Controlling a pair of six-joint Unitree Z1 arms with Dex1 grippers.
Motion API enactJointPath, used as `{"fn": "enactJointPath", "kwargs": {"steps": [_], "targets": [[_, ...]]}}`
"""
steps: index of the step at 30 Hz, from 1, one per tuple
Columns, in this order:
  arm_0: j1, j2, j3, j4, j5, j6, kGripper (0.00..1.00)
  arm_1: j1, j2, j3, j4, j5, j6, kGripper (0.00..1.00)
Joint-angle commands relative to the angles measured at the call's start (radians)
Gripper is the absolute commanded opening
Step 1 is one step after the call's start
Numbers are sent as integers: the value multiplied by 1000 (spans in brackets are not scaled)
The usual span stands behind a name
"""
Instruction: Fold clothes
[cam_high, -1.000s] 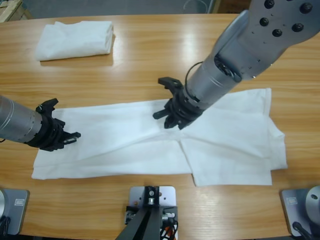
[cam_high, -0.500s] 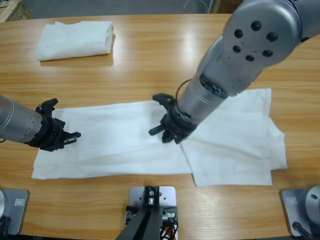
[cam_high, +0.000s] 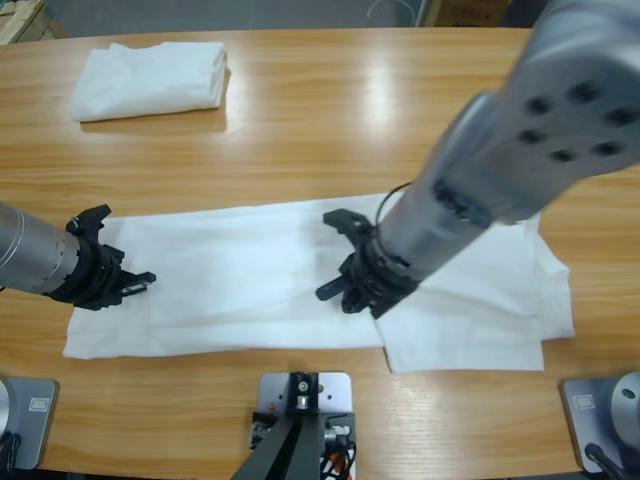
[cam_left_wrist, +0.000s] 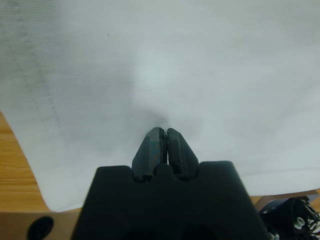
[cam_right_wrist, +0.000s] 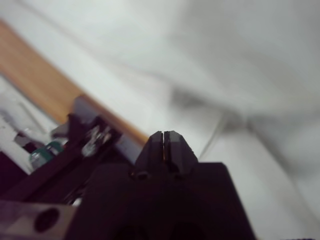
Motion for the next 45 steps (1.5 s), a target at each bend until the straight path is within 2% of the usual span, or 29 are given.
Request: {"fn": "enactJointPath", "kwargs": {"steps": [1, 7, 15, 22, 32, 37, 39, 43, 44, 45], "targets": [[-10, 2, 28, -15, 14, -6, 0, 12, -78, -98, 108, -32, -3, 0], [-10, -18, 35, -18, 13, 1, 0, -35, 65, -123, 70, -50, -62, 0], [-7, -59, 0, -16, 21, -9, 0, -72, 73, -94, 5, -152, -66, 0], [-7, -65, 9, -15, 21, -17, 0, -117, 8, 89, -65, -155, -72, 0], [-7, -53, 12, -15, 23, -14, 0, -117, -77, 138, -87, -150, -19, 0], [-7, -53, 15, -15, 23, -14, 0, -117, -1, 157, -91, -153, -17, 0], [-7, -85, 11, -15, 31, -9, 0, -116, -58, 184, -110, -175, -17, 0], [9, -174, -16, -12, 36, 11, 0, -122, -286, 165, -93, -224, -25, 0], [10, -189, -20, -11, 38, 24, 0, -130, -320, 149, -61, -242, -17, 89], [10, -200, -21, -10, 39, 31, 0, -139, -344, 138, -29, -265, -5, 303]]}}
